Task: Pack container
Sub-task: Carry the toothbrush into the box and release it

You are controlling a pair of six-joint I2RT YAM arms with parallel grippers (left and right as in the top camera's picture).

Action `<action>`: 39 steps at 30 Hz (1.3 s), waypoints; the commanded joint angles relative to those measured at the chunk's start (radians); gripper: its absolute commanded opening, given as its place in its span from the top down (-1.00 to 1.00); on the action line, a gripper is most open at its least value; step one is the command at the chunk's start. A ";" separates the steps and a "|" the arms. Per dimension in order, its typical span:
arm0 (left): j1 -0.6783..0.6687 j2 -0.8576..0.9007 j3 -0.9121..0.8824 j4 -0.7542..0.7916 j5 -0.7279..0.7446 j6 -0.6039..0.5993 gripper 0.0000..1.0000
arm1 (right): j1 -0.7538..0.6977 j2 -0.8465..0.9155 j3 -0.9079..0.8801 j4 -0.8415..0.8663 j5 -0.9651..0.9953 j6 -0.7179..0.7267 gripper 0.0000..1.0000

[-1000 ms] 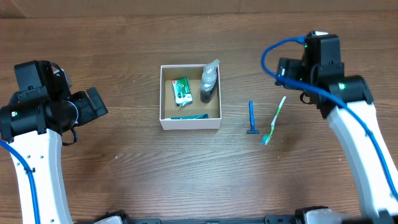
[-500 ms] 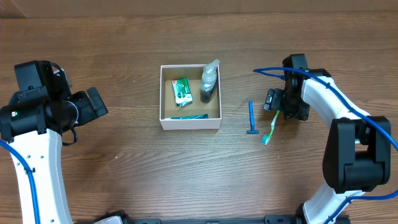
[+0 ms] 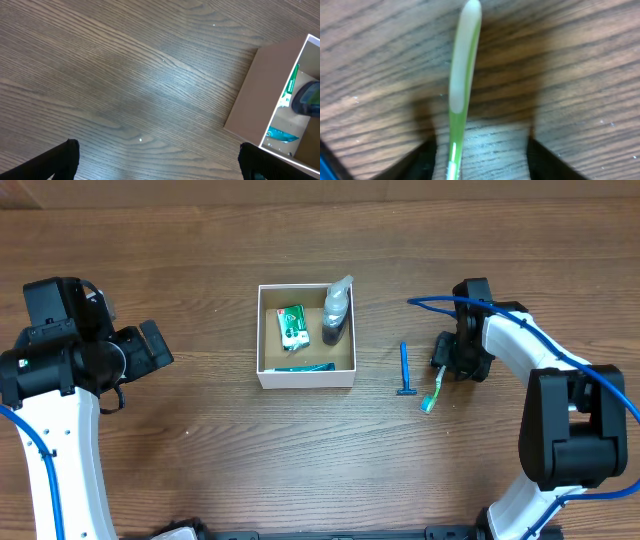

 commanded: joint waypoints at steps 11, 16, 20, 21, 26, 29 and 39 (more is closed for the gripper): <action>0.003 -0.015 0.014 0.001 0.011 -0.010 -1.00 | 0.000 0.060 -0.060 -0.005 -0.061 0.012 0.92; 0.003 -0.015 0.014 0.001 0.011 -0.010 -1.00 | 0.000 0.052 -0.029 -0.007 -0.061 -0.026 0.93; 0.003 -0.015 0.014 0.001 0.011 -0.010 -1.00 | 0.007 -0.053 0.112 -0.111 -0.061 -0.083 0.92; 0.003 -0.015 0.014 0.001 0.011 -0.010 -1.00 | 0.015 -0.086 0.146 -0.132 -0.062 -0.104 0.92; 0.003 -0.015 0.014 0.007 0.011 -0.010 -1.00 | 0.178 -0.326 0.303 -0.158 -0.084 -0.385 0.93; 0.003 -0.015 0.014 0.007 0.011 -0.010 -1.00 | 0.333 -0.406 0.311 -0.118 -0.083 -0.574 0.93; 0.003 -0.015 0.014 0.000 0.011 -0.010 -1.00 | 0.651 -0.288 0.309 0.102 -0.080 -0.792 0.92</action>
